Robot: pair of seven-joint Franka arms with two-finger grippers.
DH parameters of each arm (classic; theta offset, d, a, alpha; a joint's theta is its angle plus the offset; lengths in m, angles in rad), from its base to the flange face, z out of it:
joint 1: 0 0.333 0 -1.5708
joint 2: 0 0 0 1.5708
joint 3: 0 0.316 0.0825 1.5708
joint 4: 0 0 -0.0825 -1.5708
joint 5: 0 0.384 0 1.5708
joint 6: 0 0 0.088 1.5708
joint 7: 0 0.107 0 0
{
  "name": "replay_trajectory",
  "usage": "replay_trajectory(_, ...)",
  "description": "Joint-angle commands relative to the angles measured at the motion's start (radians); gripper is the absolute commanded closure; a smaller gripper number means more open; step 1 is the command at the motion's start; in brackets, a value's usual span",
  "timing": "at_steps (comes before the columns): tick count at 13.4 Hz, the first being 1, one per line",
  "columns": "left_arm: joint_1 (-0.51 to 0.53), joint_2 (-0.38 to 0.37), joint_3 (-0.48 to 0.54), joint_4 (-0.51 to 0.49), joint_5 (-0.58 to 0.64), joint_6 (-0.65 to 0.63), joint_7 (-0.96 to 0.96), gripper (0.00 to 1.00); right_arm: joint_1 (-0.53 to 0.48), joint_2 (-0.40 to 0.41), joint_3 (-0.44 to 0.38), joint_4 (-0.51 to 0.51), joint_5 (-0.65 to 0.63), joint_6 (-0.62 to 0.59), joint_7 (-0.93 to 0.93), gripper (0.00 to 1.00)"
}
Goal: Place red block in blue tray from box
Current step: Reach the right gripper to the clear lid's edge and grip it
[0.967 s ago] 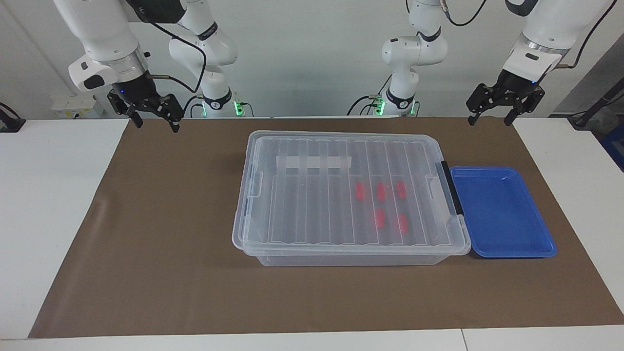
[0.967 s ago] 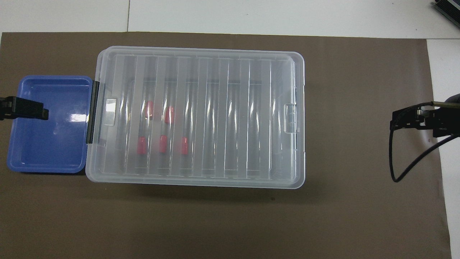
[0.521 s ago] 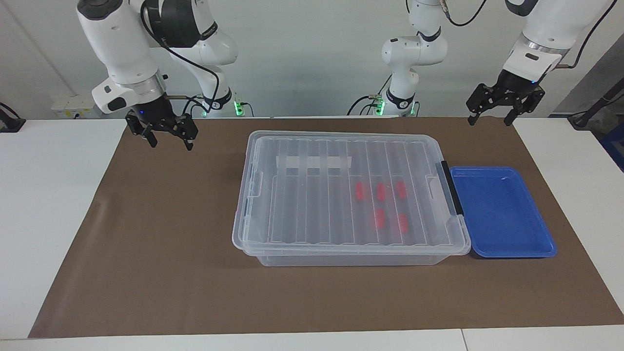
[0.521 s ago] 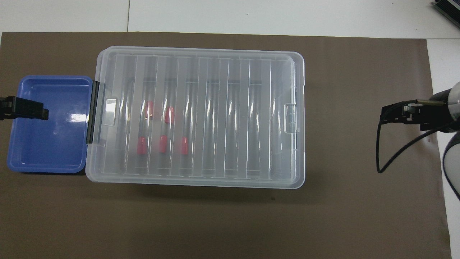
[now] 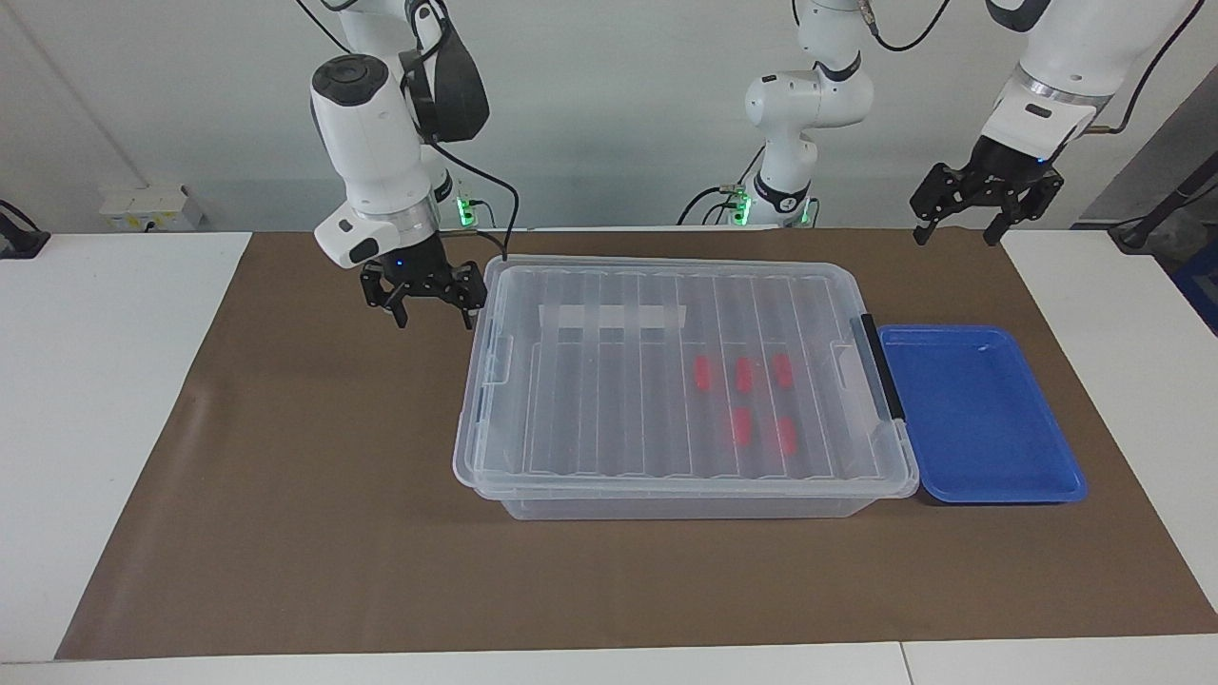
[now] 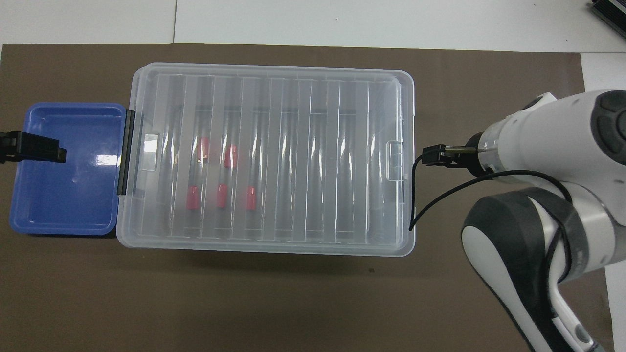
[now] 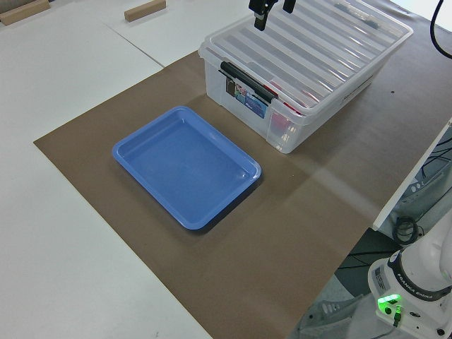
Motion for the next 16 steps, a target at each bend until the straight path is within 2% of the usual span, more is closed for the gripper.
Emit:
replay_trajectory(1, 0.004, -0.029, 0.001, -0.033, -0.014, 0.002, -0.009, 0.0, 0.018, 0.042, 0.003, -0.003, 0.014, 0.041, 0.004, 0.0)
replay_trajectory(6, 0.004, -0.031, 0.001, -0.033, -0.014, 0.002, -0.009, 0.0, 0.024, 0.048, 0.003, -0.005, 0.014, -0.011, -0.014, 0.0)
replay_trajectory(10, 0.004, -0.029, 0.001, -0.033, -0.014, 0.002, -0.009, 0.0, 0.022, 0.042, 0.003, -0.014, 0.014, -0.041, -0.114, 0.0)
replay_trajectory(16, 0.004, -0.029, 0.001, -0.033, -0.014, 0.002, -0.009, 0.0, 0.007, 0.037, 0.003, -0.029, 0.014, -0.044, -0.186, 0.0)
